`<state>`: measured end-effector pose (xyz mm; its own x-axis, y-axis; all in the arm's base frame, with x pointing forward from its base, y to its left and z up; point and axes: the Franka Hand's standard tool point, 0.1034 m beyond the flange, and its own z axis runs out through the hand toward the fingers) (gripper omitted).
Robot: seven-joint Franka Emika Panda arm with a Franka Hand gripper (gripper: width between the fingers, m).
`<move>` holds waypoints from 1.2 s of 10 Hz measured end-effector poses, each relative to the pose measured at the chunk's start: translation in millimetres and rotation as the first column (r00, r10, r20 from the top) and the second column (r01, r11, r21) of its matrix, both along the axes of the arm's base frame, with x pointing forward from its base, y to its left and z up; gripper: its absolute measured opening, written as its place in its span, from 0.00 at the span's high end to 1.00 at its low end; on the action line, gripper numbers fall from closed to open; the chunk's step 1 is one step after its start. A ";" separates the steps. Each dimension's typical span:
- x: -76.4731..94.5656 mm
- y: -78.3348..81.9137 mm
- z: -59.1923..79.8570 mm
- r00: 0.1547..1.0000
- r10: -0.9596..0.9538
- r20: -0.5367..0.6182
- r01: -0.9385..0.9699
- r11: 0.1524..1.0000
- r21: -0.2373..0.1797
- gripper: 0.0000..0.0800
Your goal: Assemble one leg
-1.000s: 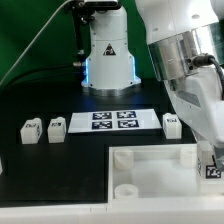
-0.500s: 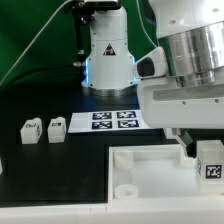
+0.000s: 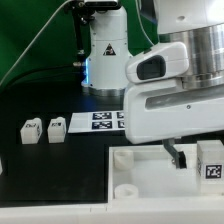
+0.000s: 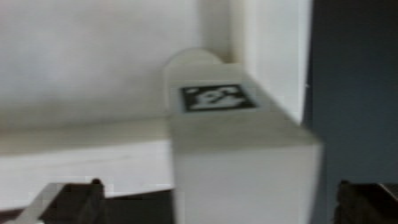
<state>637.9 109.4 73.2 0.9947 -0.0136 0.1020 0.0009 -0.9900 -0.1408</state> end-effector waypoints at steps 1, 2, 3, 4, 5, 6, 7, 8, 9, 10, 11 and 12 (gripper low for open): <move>-0.3 0.4 -0.2 1.000 -0.014 -0.002 0.014 1.000 0.002 0.19; -0.4 0.1 -0.4 1.000 -0.014 -0.003 0.014 1.000 0.002 0.34; -0.6 1.0 -0.4 0.995 -0.097 -0.015 0.098 0.995 0.014 0.34; -1.0 2.4 -0.5 0.975 -0.217 -0.037 0.218 0.975 0.028 0.52; -1.2 -0.6 -1.2 0.950 -0.307 -0.052 0.309 0.951 0.030 0.62; -1.5 -1.8 -1.5 0.920 -0.386 -0.067 0.388 0.921 0.032 0.62; -1.7 -2.7 -1.8 0.886 -0.456 -0.081 0.459 0.888 0.034 0.62; -1.9 -4.2 -2.2 0.836 -0.541 -0.098 0.546 0.837 0.033 0.62; -3.2 -4.7 -2.7 0.743 -0.656 -0.132 0.665 0.746 0.037 0.62; -5.6 -7.5 -3.3 0.565 -0.804 -0.185 0.821 0.570 0.034 0.62; -6.9 -8.7 -3.5 0.453 -0.864 -0.220 0.888 0.459 0.028 0.62; -9.1 -7.8 -3.6 0.322 -0.912 -0.256 0.943 0.332 0.004 0.62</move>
Offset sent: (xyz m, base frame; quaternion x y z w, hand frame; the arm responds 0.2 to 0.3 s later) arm 0.0000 0.0000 0.0000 0.0000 0.0000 0.2667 0.9638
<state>628.7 101.6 69.6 0.3155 -0.9360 -0.1559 -0.9451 -0.2952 -0.1405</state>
